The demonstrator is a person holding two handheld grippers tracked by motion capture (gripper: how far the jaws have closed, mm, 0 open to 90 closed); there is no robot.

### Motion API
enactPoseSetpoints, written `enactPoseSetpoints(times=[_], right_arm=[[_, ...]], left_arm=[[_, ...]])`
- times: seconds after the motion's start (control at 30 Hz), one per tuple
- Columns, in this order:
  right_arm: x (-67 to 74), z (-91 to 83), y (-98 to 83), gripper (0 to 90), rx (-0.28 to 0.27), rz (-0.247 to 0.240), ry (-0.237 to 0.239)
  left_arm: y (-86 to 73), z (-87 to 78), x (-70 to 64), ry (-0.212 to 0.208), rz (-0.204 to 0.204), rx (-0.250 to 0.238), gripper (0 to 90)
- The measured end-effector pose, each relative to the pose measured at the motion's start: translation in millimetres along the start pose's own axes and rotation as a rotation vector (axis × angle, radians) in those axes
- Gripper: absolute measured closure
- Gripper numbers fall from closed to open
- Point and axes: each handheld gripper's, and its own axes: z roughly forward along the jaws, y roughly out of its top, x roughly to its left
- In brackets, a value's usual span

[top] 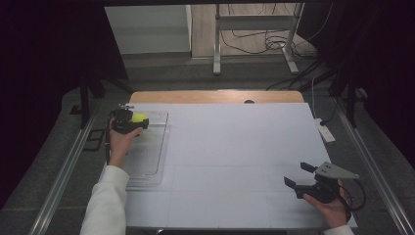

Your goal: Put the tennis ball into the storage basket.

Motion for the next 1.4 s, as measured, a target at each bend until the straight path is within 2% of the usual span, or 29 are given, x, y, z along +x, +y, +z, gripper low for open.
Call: enactPoseSetpoints(times=[0.2,0.47,0.67,0.8,1.0,1.2,1.4], right_arm=[[-0.2,0.1,0.0,12.2,0.000,0.001,0.000],[-0.1,0.0,-0.1,12.2,0.000,0.003,0.000],[-0.4,-0.2,0.0,12.2,-0.001,0.003,0.000],[-0.3,-0.2,-0.1,12.2,-0.001,0.004,0.001],[-0.5,-0.1,-0.2,12.2,0.000,0.003,0.002],[-0.4,-0.2,-0.2,12.2,0.000,0.003,0.001],[-0.4,-0.1,-0.2,12.2,0.000,0.002,0.002]], left_arm=[[1.4,4.4,-3.5,0.019,0.026,0.041,27.2],[3.3,9.4,-6.4,0.032,0.037,0.067,27.1],[4.7,15.8,-10.1,0.059,0.069,0.113,27.0],[4.9,18.0,-11.0,0.069,0.072,0.128,26.9],[5.3,20.6,-11.3,0.097,0.086,0.143,26.6],[4.9,22.5,-13.2,0.107,0.100,0.155,26.2],[4.6,21.4,-13.2,0.093,0.103,0.141,21.8]])
